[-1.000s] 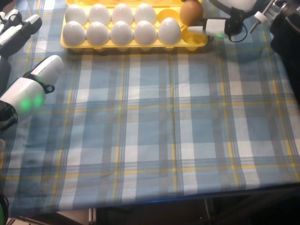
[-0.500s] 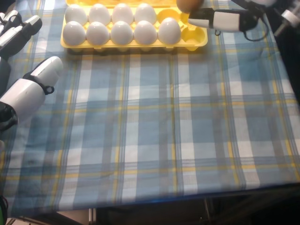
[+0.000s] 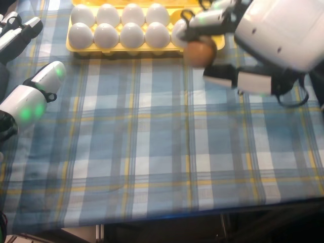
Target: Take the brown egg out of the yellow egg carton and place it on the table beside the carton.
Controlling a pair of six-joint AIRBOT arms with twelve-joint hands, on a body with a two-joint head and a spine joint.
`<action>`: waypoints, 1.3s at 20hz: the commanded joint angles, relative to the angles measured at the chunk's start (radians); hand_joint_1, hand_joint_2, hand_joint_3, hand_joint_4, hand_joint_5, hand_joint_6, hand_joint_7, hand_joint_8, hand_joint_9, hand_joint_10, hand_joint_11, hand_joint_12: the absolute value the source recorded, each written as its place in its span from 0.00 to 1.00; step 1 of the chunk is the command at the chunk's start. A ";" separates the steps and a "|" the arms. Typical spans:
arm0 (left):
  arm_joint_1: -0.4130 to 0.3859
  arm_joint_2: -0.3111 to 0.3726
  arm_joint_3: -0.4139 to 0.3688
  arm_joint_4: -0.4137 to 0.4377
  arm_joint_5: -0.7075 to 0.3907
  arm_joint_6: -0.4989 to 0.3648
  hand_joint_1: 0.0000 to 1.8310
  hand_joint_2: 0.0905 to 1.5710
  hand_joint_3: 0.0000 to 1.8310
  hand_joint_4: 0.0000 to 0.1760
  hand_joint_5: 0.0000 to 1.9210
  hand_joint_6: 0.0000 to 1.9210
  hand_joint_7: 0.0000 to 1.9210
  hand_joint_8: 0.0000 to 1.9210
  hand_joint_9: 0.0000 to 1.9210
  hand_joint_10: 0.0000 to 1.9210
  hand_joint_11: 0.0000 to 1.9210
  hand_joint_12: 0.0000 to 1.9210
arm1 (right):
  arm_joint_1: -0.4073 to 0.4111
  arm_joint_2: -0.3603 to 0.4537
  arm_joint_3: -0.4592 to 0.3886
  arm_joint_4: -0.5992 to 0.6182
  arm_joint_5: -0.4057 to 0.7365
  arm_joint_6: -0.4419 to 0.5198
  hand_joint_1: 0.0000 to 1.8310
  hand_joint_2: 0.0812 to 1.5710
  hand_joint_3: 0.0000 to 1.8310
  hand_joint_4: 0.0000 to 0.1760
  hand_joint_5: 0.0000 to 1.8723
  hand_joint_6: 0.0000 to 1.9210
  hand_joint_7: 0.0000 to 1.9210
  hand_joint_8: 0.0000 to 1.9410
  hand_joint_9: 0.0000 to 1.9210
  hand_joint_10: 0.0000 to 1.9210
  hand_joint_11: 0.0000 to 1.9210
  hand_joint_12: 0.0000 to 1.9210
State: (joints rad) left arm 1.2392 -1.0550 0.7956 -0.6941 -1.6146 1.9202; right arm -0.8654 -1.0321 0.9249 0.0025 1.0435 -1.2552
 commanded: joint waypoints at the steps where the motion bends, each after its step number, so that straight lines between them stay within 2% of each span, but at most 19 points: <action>1: -0.004 0.003 -0.001 0.049 -0.120 -0.006 0.14 0.79 0.00 0.10 0.21 0.00 0.09 0.00 0.03 0.00 0.00 0.00 | -0.003 -0.008 0.005 0.017 0.121 -0.002 0.56 0.71 0.00 0.56 0.49 0.56 0.56 0.00 0.34 0.00 0.13 0.07; 2: -0.004 0.003 -0.001 0.049 -0.120 -0.009 0.14 0.79 0.00 0.12 0.21 0.00 0.09 0.00 0.03 0.00 0.00 0.00 | -0.031 -0.018 0.012 0.041 0.120 -0.002 0.56 0.71 0.00 0.59 0.49 0.56 0.56 0.00 0.34 0.00 0.13 0.07; 3: -0.004 0.002 -0.001 0.049 -0.120 -0.009 0.14 0.79 0.00 0.21 0.20 0.00 0.08 0.00 0.03 0.00 0.00 0.00 | -0.051 -0.030 0.018 0.055 0.114 -0.002 0.54 0.72 0.00 0.77 0.47 0.59 0.54 0.00 0.33 0.00 0.13 0.06; 4: -0.005 0.002 -0.001 0.049 -0.120 -0.009 0.14 0.79 0.00 0.21 0.20 0.00 0.08 0.00 0.03 0.00 0.00 0.00 | -0.053 -0.043 0.024 0.062 0.101 -0.002 0.54 0.72 0.00 0.77 0.47 0.59 0.54 0.00 0.33 0.00 0.13 0.06; 5: -0.005 0.002 -0.001 0.049 -0.120 -0.009 0.14 0.79 0.00 0.21 0.20 0.00 0.08 0.00 0.03 0.00 0.00 0.00 | -0.053 -0.051 0.028 0.062 0.091 -0.002 0.54 0.72 0.00 0.84 0.47 0.59 0.53 0.00 0.33 0.00 0.13 0.06; 6: -0.004 0.002 -0.001 0.049 -0.120 -0.009 0.14 0.79 0.00 0.20 0.20 0.00 0.08 0.00 0.02 0.00 0.00 0.00 | -0.053 -0.054 0.029 0.062 0.087 -0.002 0.50 0.69 0.00 0.00 0.43 0.23 0.50 0.00 0.32 0.00 0.13 0.06; 7: -0.004 0.002 -0.001 0.049 -0.120 -0.009 0.14 0.79 0.00 0.21 0.20 0.00 0.08 0.00 0.03 0.00 0.00 0.00 | -0.053 -0.054 0.030 0.062 0.087 -0.002 0.49 0.68 0.00 0.00 0.45 0.08 0.49 0.00 0.30 0.00 0.13 0.05; 9: -0.004 0.002 -0.001 0.049 -0.120 -0.009 0.14 0.79 0.00 0.24 0.20 0.00 0.08 0.00 0.02 0.00 0.00 0.00 | -0.053 -0.052 0.030 0.063 0.087 -0.002 0.44 0.66 0.00 0.00 0.40 0.01 0.43 0.00 0.28 0.00 0.14 0.05; 10: -0.004 0.001 -0.001 0.049 -0.120 -0.009 0.14 0.79 0.00 0.24 0.20 0.00 0.08 0.00 0.02 0.00 0.00 0.00 | -0.053 -0.050 0.031 0.065 0.088 -0.002 0.40 0.65 0.00 0.00 0.35 0.00 0.39 0.00 0.26 0.00 0.13 0.04; 11: -0.004 0.000 -0.001 0.049 -0.120 -0.009 0.14 0.79 0.00 0.24 0.20 0.00 0.08 0.00 0.02 0.00 0.00 0.00 | -0.053 -0.050 0.032 0.067 0.088 -0.002 0.40 0.65 0.00 0.00 0.35 0.00 0.39 0.00 0.26 0.00 0.13 0.04; 13: -0.003 0.001 -0.002 0.048 -0.120 -0.009 0.15 0.79 0.00 0.20 0.20 0.00 0.08 0.00 0.02 0.00 0.00 0.00 | -0.053 -0.050 0.032 0.070 0.090 -0.002 0.37 0.61 0.00 0.00 0.29 0.00 0.32 0.00 0.21 0.00 0.11 0.03; 16: -0.002 0.001 -0.002 0.046 -0.120 -0.010 0.14 0.79 0.00 0.20 0.20 0.00 0.08 0.00 0.03 0.00 0.00 0.00 | -0.053 -0.043 0.031 0.073 0.120 -0.002 0.37 0.59 0.00 0.00 0.28 0.00 0.30 0.00 0.20 0.00 0.11 0.02; 19: -0.001 0.001 -0.003 0.046 -0.120 -0.011 0.15 0.79 0.00 0.18 0.20 0.00 0.08 0.00 0.02 0.00 0.00 0.00 | -0.053 -0.037 0.016 0.096 0.196 -0.002 0.37 0.59 0.00 0.00 0.26 0.00 0.30 0.00 0.19 0.00 0.10 0.02; 20: -0.001 0.001 -0.003 0.046 -0.120 -0.011 0.15 0.79 0.00 0.19 0.21 0.00 0.09 0.00 0.03 0.00 0.00 0.00 | -0.053 -0.018 0.010 0.107 0.225 -0.002 0.31 0.64 0.01 0.00 0.25 0.00 0.26 0.00 0.16 0.00 0.09 0.01; 22: 0.000 0.001 -0.004 0.044 -0.120 -0.011 0.15 0.79 0.00 0.19 0.21 0.00 0.08 0.00 0.03 0.00 0.00 0.00 | -0.061 0.018 -0.007 0.129 0.282 -0.007 0.28 0.66 0.01 0.00 0.25 0.00 0.26 0.00 0.17 0.00 0.11 0.02; 23: 0.001 0.002 -0.005 0.044 -0.120 -0.012 0.14 0.79 0.00 0.21 0.21 0.00 0.09 0.00 0.03 0.00 0.00 0.00 | -0.070 0.037 -0.022 0.143 0.308 -0.024 0.22 0.68 0.01 0.00 0.24 0.00 0.24 0.00 0.17 0.00 0.10 0.01; 24: 0.001 0.001 -0.006 0.044 -0.120 -0.012 0.14 0.79 0.00 0.24 0.20 0.00 0.09 0.00 0.03 0.00 0.00 0.00 | -0.085 0.054 -0.045 0.159 0.334 -0.067 0.09 0.72 0.01 0.00 0.20 0.00 0.20 0.00 0.13 0.00 0.09 0.01; 25: 0.002 0.001 -0.006 0.043 -0.120 -0.013 0.14 0.79 0.00 0.24 0.20 0.00 0.09 0.00 0.03 0.00 0.00 0.00 | -0.091 0.058 -0.051 0.164 0.340 -0.079 0.09 0.72 0.01 0.00 0.20 0.00 0.20 0.00 0.13 0.00 0.09 0.01; 26: 0.002 0.001 -0.006 0.043 -0.120 -0.015 0.14 0.79 0.00 0.23 0.20 0.00 0.09 0.00 0.03 0.00 0.00 0.00 | -0.107 0.067 -0.069 0.179 0.354 -0.110 0.02 0.72 0.01 0.00 0.17 0.00 0.17 0.00 0.10 0.00 0.08 0.00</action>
State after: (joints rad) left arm 1.2457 -1.0550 0.7883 -0.6960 -1.6135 1.9106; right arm -0.9905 -0.9588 0.8524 0.2192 1.2804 -1.3701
